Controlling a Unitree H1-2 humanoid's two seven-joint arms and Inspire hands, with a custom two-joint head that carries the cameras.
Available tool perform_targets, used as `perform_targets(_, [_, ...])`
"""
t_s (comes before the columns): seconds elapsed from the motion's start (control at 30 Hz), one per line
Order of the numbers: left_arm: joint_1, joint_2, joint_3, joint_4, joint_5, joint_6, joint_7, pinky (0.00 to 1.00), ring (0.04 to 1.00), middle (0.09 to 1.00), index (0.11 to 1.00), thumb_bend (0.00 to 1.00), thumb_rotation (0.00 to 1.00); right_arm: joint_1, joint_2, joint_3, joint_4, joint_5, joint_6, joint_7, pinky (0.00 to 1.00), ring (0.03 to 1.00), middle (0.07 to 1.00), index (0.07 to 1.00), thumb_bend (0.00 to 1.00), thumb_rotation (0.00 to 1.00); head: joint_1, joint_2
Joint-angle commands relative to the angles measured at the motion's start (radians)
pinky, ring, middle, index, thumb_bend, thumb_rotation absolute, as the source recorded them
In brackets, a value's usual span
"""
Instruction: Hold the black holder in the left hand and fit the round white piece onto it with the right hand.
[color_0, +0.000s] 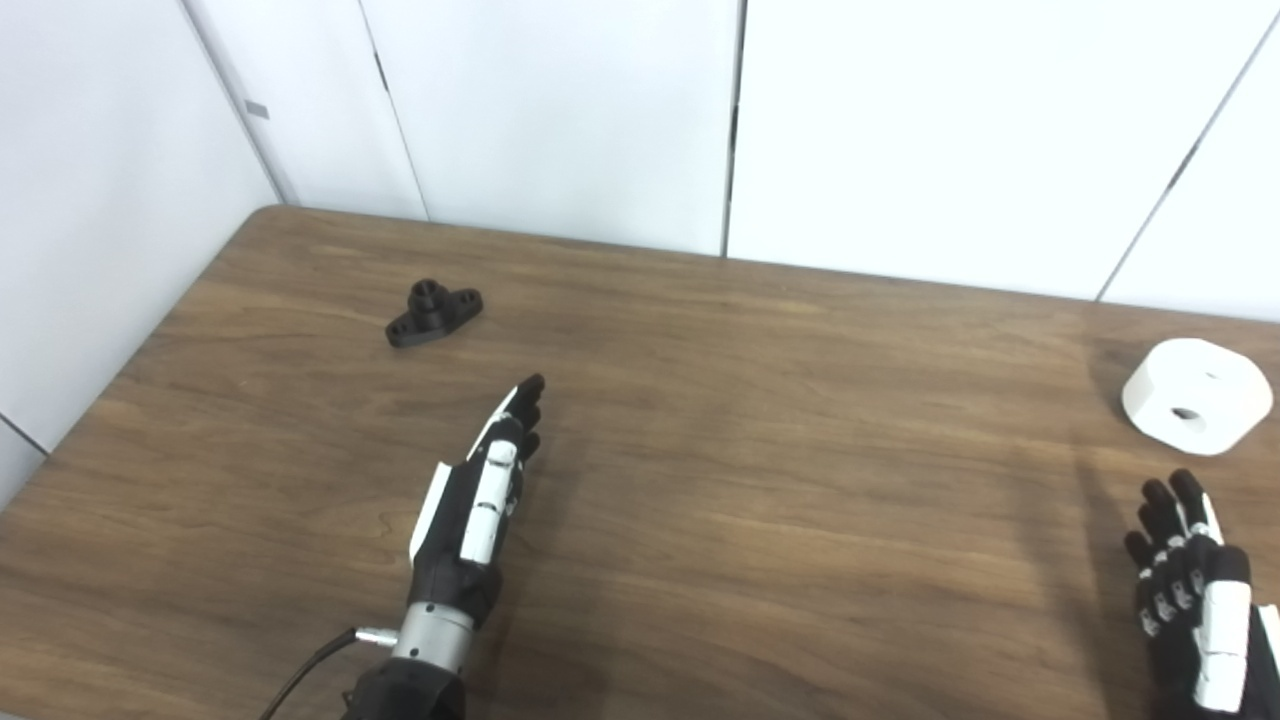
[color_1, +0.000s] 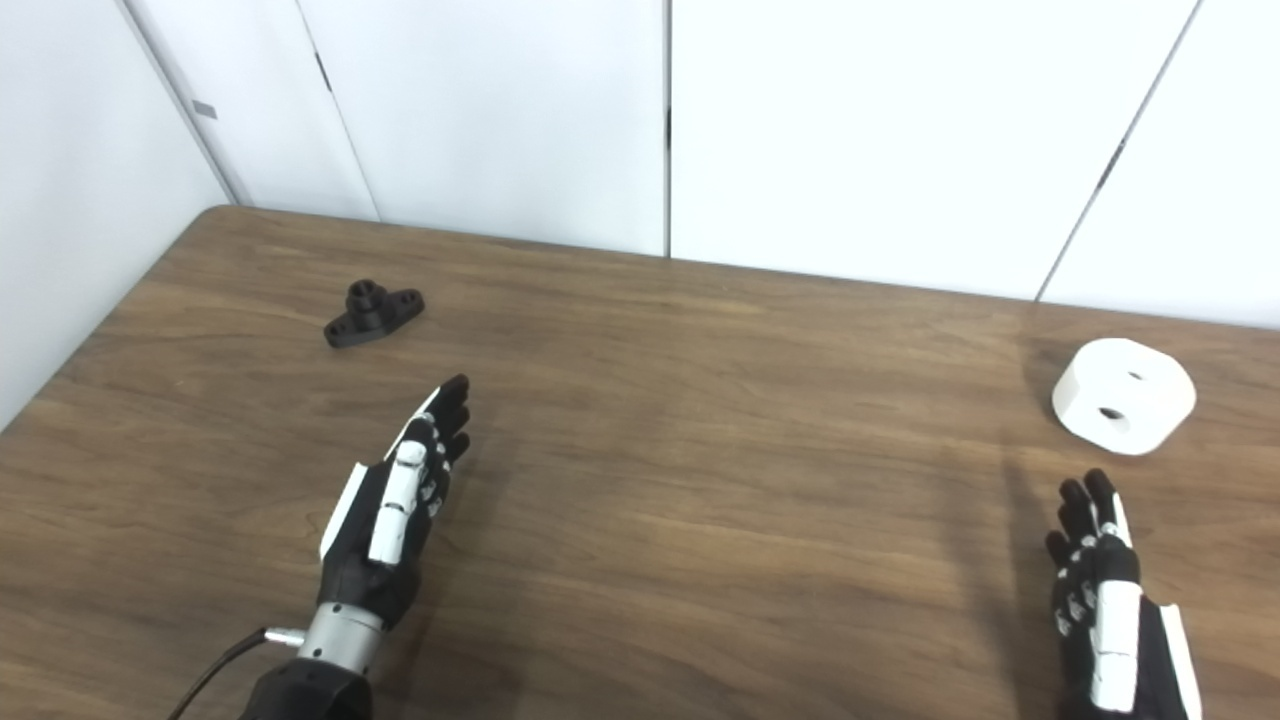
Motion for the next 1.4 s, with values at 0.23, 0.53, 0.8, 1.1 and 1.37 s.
perform_targets(0.23, [0.15,-0.076,-0.022,-0.005,0.026,-0.07,0.034,1.0,0.991,0.977,0.939,0.45,0.95,0.164,-0.006,-0.01,-0.016,0.02,-0.063,0.027,1.0,1.0,0.95,0.984,0.64,1.0,0.004,0.005])
perform_targets(0.53, [0.147,-0.063,-0.024,-0.048,0.019,-0.049,0.039,1.0,0.99,0.976,0.95,0.41,0.79,0.167,-0.002,-0.021,-0.025,0.022,-0.055,0.031,1.0,0.991,0.943,0.971,0.65,1.0,-0.001,0.002])
perform_targets(0.8, [0.069,-0.002,0.044,-0.226,0.183,0.154,0.088,0.9,0.925,0.928,0.916,0.51,0.33,0.179,-0.006,-0.029,-0.038,0.037,-0.052,0.04,1.0,0.979,0.933,0.955,0.67,1.0,-0.007,0.013])
perform_targets(1.1, [-0.081,0.111,0.149,-0.305,0.369,0.4,0.055,0.85,0.891,0.916,0.903,0.64,0.07,0.186,-0.009,-0.032,-0.045,0.038,-0.055,0.046,1.0,0.989,0.94,0.963,0.68,1.0,-0.012,0.03])
perform_targets(1.37, [-0.214,0.166,0.295,-0.228,0.517,0.445,-0.097,0.95,0.94,0.929,0.9,0.76,0.08,0.185,-0.01,-0.039,-0.043,0.054,-0.059,0.054,1.0,0.976,0.945,0.97,0.66,1.0,-0.032,0.042])
